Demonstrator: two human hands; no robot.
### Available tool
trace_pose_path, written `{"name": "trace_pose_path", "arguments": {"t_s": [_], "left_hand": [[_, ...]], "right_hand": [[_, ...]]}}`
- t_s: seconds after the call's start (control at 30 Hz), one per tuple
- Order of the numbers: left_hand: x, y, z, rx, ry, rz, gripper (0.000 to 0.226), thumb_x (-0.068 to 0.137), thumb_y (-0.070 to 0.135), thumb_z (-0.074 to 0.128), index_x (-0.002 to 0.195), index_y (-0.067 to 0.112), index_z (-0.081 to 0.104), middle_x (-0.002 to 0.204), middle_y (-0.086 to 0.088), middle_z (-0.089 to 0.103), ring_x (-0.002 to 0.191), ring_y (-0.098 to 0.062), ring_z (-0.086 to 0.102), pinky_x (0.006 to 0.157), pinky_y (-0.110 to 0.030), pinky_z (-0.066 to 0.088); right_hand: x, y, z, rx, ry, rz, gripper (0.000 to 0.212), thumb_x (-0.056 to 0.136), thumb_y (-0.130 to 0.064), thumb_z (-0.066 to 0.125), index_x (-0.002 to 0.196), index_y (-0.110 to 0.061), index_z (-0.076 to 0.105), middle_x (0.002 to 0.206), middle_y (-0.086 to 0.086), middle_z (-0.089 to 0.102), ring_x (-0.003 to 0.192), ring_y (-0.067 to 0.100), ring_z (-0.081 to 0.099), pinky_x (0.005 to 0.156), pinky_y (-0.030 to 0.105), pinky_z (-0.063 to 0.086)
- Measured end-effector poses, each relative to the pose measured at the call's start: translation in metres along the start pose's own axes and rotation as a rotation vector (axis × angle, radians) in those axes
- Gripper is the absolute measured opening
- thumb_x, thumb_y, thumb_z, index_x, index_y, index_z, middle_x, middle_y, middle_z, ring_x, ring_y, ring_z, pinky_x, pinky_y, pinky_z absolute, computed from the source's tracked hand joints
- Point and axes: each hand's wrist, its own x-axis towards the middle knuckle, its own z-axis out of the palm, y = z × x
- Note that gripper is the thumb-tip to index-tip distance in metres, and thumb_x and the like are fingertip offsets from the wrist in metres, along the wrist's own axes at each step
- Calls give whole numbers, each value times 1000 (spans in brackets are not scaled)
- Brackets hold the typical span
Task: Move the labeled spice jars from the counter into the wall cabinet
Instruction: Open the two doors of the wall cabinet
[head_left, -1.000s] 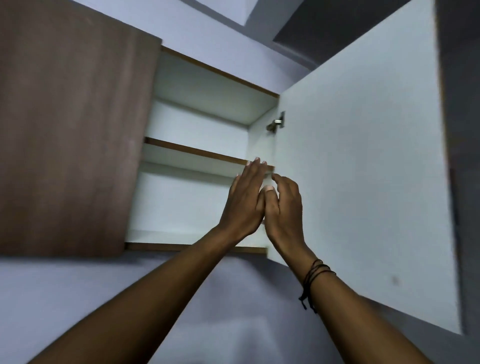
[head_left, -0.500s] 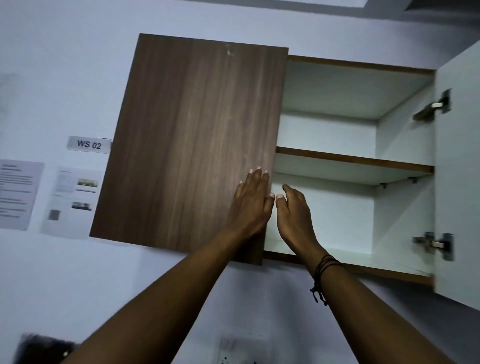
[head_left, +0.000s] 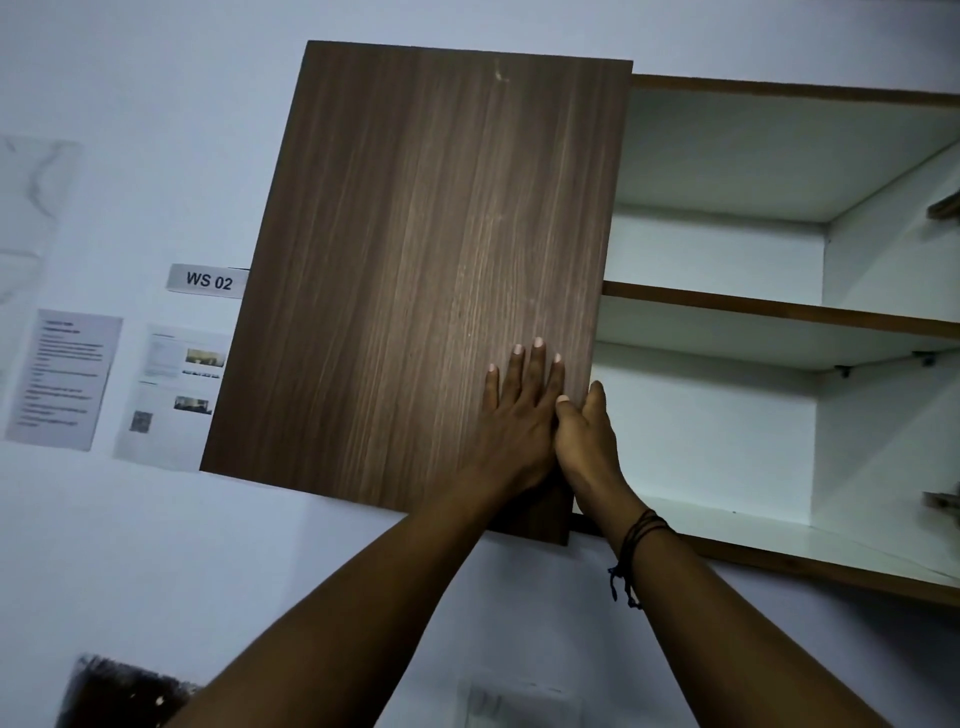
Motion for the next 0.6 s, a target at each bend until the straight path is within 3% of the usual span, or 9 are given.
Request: {"name": "trace_pose_path", "arguments": {"t_s": [0.13, 0.27, 0.43, 0.6], "left_hand": [[-3, 5, -11, -57, 1, -12, 75, 103, 46, 32, 157, 16, -11, 163, -10, -23, 150, -28, -25, 121, -53, -11], [-10, 10, -29, -113, 45, -21, 69, 104, 43, 28, 157, 20, -9, 164, -7, -22, 150, -25, -24, 121, -54, -12], [-28, 15, -63, -207, 169, -20, 71, 98, 54, 17, 156, 26, -11, 165, -2, -21, 151, -20, -24, 119, -52, -15], [-51, 12, -113, -287, 308, -32, 72, 97, 54, 21, 158, 26, -6, 166, 1, -16, 152, -15, -18, 120, -55, -10]], "right_hand": [[-1, -6, -6, 105, -1, 96, 45, 99, -29, 40, 141, -12, 46, 140, 11, 55, 125, 30, 55, 108, 46, 44], [-11, -18, -16, 77, 106, 57, 34, 100, -33, 38, 111, -11, 62, 108, 9, 67, 100, 29, 62, 87, 38, 48], [-46, -45, -25, 37, 211, -103, 31, 101, -40, 38, 85, -21, 57, 72, -12, 59, 67, 1, 53, 59, 22, 36], [-86, -84, -28, 80, 223, -336, 36, 101, -36, 42, 66, -26, 42, 60, -10, 53, 58, -2, 54, 49, 12, 34]]}}
